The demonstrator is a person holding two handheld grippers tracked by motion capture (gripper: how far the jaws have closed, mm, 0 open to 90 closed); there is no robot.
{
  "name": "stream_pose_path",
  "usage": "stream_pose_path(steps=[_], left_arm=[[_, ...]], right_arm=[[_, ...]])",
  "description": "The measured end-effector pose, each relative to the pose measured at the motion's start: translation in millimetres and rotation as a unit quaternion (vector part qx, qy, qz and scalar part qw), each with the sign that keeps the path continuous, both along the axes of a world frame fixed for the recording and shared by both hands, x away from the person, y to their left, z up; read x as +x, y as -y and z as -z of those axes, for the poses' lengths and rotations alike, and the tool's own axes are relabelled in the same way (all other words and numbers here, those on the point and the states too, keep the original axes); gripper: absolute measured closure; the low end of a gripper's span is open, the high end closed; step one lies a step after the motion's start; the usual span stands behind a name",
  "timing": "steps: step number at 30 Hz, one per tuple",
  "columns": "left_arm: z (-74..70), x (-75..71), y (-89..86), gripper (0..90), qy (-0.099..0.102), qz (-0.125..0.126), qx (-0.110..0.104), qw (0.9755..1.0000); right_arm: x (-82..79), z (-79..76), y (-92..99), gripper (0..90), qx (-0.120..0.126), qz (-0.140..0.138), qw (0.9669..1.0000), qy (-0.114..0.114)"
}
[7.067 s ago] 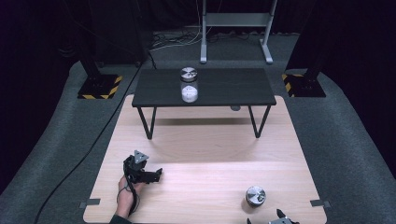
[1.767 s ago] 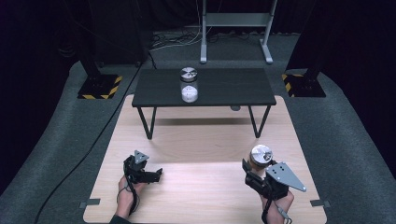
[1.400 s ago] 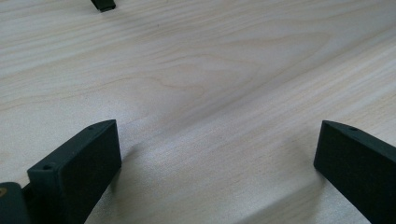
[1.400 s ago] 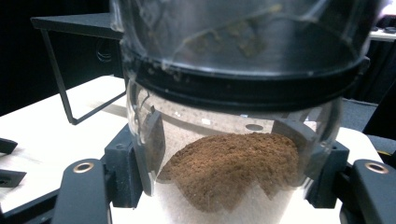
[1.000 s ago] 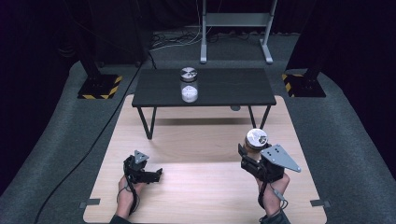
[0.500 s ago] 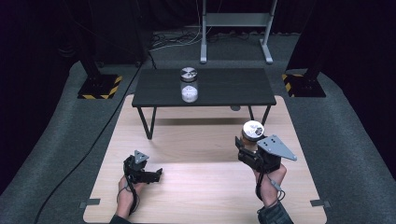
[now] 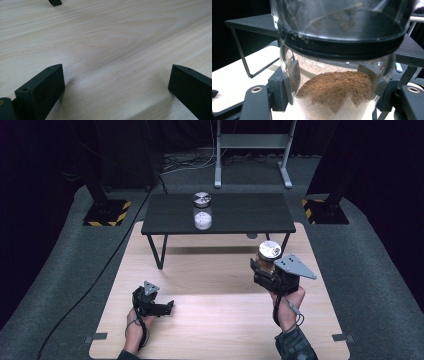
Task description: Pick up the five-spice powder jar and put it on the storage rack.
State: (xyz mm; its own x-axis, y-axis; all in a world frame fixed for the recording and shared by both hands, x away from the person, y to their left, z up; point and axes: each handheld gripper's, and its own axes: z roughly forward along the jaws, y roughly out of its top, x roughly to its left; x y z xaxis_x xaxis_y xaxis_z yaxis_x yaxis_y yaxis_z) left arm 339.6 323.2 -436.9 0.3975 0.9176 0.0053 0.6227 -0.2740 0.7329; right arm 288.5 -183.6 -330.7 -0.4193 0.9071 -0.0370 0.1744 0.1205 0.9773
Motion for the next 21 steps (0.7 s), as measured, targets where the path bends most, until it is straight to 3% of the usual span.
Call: stream_pose_path(steps=[21], left_arm=[[0.0,0.1,0.0,0.4,0.0,0.0,0.0,1.0]], right_arm=[[27.8,-17.5,-3.9,29.3,-0.001,0.003,1.0,-0.007]])
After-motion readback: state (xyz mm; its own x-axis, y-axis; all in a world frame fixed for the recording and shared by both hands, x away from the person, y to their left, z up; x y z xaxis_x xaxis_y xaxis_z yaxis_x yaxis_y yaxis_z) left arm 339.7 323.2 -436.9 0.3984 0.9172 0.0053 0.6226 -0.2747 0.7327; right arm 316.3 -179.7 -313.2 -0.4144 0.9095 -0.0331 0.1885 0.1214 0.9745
